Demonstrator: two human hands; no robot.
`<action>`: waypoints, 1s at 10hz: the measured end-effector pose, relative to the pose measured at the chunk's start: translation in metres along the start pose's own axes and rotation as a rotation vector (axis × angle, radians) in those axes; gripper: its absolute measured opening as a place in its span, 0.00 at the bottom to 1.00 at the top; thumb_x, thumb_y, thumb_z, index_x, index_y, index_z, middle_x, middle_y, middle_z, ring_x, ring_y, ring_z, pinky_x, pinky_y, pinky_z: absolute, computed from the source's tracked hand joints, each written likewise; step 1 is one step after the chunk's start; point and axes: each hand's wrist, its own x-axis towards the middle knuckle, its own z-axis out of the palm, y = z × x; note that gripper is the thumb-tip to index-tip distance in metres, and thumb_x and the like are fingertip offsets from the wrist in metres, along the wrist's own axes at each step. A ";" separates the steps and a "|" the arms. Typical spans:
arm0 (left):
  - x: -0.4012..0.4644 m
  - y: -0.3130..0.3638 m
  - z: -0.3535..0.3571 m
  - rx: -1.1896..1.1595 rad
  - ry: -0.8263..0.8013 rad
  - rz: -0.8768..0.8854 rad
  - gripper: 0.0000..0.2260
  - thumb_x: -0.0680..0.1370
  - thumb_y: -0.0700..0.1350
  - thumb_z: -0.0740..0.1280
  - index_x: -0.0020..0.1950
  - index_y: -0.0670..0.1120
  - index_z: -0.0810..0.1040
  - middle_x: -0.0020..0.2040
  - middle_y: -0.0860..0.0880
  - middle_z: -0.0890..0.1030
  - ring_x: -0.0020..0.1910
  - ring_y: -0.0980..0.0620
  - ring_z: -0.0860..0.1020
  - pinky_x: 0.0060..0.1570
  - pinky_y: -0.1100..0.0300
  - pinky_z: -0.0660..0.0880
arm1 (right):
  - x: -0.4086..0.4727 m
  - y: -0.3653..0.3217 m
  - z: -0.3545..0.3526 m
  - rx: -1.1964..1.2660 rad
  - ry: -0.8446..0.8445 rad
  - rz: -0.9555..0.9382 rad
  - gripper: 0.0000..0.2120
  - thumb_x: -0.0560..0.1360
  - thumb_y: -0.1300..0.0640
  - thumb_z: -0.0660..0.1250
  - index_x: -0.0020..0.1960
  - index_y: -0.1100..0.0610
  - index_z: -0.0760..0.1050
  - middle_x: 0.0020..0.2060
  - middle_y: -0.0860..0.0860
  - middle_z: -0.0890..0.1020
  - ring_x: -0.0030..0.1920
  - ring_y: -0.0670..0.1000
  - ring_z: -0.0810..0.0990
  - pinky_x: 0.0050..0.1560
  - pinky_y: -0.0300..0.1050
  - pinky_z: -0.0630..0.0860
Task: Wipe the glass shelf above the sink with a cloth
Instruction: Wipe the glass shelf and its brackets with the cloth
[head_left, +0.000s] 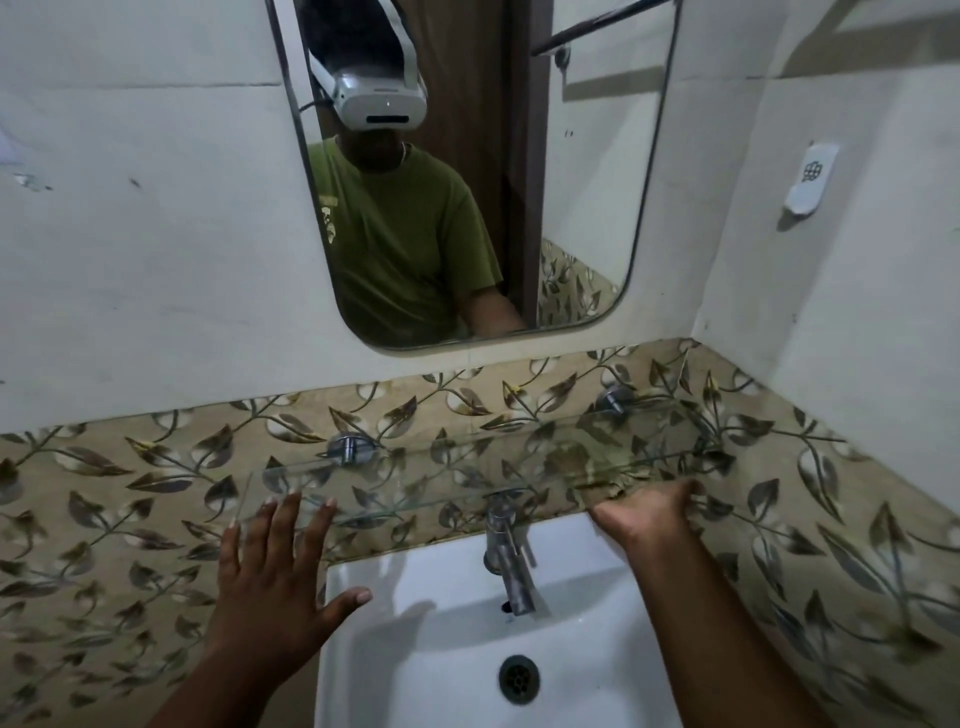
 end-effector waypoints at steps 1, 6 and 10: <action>0.002 -0.001 -0.001 0.013 0.025 0.008 0.45 0.69 0.77 0.55 0.77 0.50 0.65 0.76 0.37 0.66 0.73 0.33 0.64 0.72 0.33 0.53 | 0.030 -0.022 -0.020 -0.137 -0.087 0.000 0.44 0.74 0.25 0.46 0.80 0.52 0.60 0.78 0.58 0.64 0.77 0.64 0.60 0.76 0.65 0.51; 0.000 0.004 0.004 0.040 0.077 -0.010 0.45 0.71 0.76 0.51 0.76 0.46 0.66 0.77 0.36 0.64 0.73 0.31 0.63 0.72 0.31 0.50 | 0.037 -0.020 -0.072 -0.108 -0.189 0.002 0.28 0.76 0.44 0.60 0.64 0.64 0.79 0.60 0.67 0.81 0.55 0.68 0.83 0.51 0.69 0.80; 0.001 0.008 0.005 0.095 0.143 -0.011 0.43 0.70 0.72 0.57 0.76 0.45 0.66 0.75 0.34 0.66 0.72 0.30 0.63 0.71 0.31 0.53 | 0.159 -0.010 -0.120 -1.803 -0.060 -0.989 0.09 0.73 0.65 0.70 0.52 0.58 0.80 0.49 0.60 0.81 0.47 0.61 0.81 0.50 0.53 0.79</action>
